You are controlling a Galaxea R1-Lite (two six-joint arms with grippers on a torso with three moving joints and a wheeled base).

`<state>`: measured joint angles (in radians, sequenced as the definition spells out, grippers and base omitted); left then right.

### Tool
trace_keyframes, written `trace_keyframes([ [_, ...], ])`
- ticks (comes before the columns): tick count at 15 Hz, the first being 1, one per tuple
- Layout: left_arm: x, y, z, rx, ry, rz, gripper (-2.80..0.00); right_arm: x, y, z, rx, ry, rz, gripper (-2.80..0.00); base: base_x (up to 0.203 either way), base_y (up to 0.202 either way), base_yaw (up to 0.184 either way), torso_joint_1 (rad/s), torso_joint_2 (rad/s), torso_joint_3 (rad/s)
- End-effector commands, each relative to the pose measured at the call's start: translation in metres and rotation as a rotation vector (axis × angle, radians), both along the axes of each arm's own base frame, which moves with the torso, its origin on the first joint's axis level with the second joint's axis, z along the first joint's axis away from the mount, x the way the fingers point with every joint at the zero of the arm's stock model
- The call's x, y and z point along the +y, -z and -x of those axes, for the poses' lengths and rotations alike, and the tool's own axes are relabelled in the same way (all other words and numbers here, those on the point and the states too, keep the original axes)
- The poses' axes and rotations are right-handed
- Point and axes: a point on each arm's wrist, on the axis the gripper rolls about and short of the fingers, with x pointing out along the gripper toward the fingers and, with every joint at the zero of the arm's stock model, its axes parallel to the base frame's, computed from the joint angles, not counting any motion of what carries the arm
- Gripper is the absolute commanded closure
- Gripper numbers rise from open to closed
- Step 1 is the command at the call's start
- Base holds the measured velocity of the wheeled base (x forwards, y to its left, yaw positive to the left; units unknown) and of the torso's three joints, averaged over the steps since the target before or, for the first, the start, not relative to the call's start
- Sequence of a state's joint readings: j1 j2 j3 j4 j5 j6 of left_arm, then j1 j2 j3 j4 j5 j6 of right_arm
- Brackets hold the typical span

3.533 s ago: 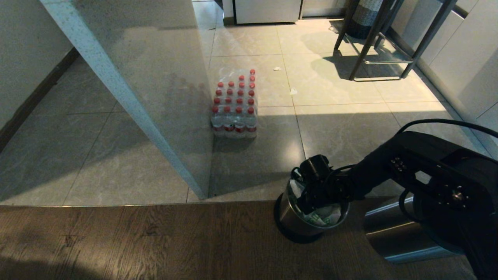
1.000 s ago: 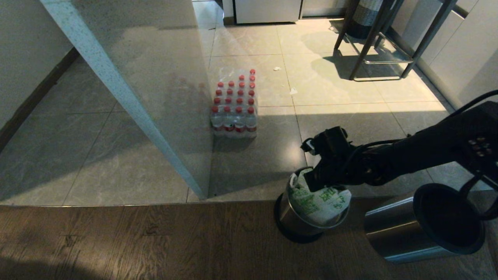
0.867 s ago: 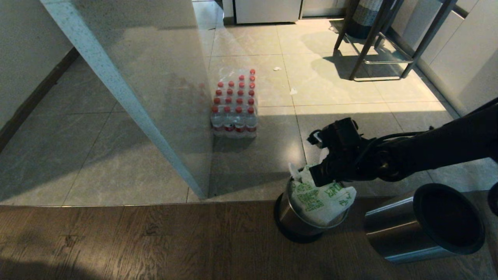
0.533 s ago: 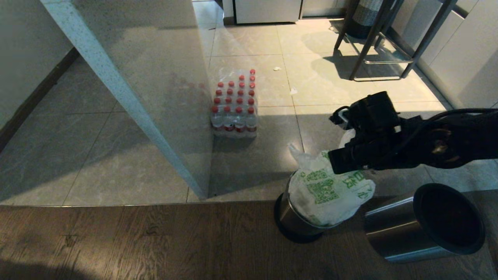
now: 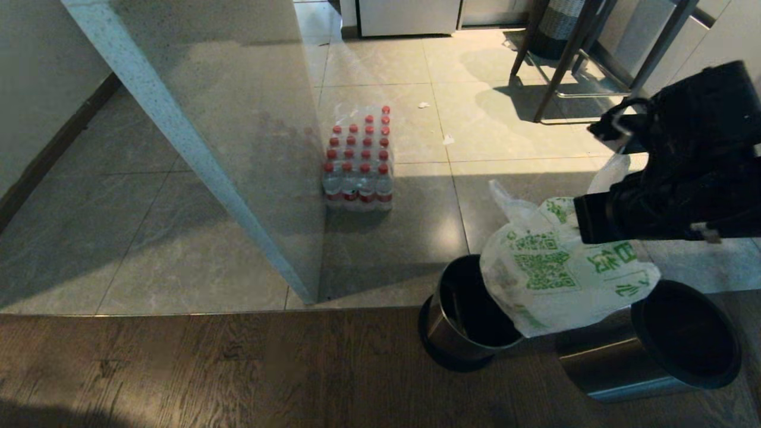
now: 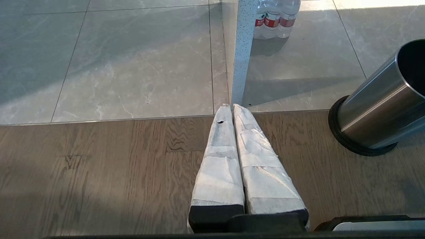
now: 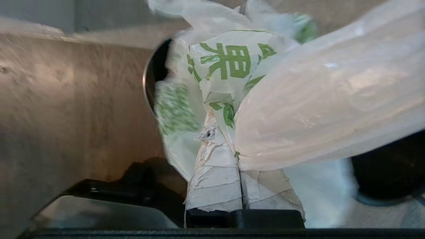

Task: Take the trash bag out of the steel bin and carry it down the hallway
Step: Put the trash bag at the door

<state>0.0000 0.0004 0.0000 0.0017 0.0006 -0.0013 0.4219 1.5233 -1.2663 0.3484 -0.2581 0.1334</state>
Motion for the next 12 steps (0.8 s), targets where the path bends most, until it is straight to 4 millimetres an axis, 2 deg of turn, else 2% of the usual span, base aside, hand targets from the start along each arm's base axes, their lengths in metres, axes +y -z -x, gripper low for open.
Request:
trace_keyframes([
  [1, 0.000, 0.000, 0.000, 0.001, -0.001, 0.000, 0.00, -0.015, -0.032, 0.033, -0.076, 0.013, -0.050, 0.00, 0.000, 0.000, 0.000, 0.000, 0.00, 0.000],
  [4, 0.000, 0.000, 0.000, 0.001, -0.001, 0.000, 0.00, -0.031, -0.049, 0.062, -0.129, 0.069, -0.071, 0.00, 0.000, 0.000, 0.000, 0.000, 0.00, 0.000],
  [7, 0.000, 0.000, 0.000, 0.001, -0.001, 0.000, 0.00, -0.055, -0.058, 0.103, -0.150, 0.130, -0.090, 0.00, 0.000, 0.000, 0.000, 0.000, 0.00, 0.000],
  [9, 0.000, 0.000, 0.000, 0.001, 0.001, 0.000, 0.00, -0.076, -0.060, 0.139, -0.163, 0.194, -0.102, 0.00, 0.000, 0.000, 0.000, 0.000, 0.00, 0.000],
  [10, 0.000, 0.000, 0.000, 0.001, -0.001, 0.000, 0.00, -0.084, -0.057, 0.155, -0.169, 0.212, -0.109, 0.00, 0.000, 0.000, 0.000, 0.000, 0.00, 0.000],
  [12, 0.000, 0.000, 0.000, 0.001, -0.001, 0.000, 0.00, -0.096, -0.027, 0.196, -0.160, 0.203, -0.120, 0.00, 0.000, 0.000, 0.000, 0.000, 0.00, 0.000],
])
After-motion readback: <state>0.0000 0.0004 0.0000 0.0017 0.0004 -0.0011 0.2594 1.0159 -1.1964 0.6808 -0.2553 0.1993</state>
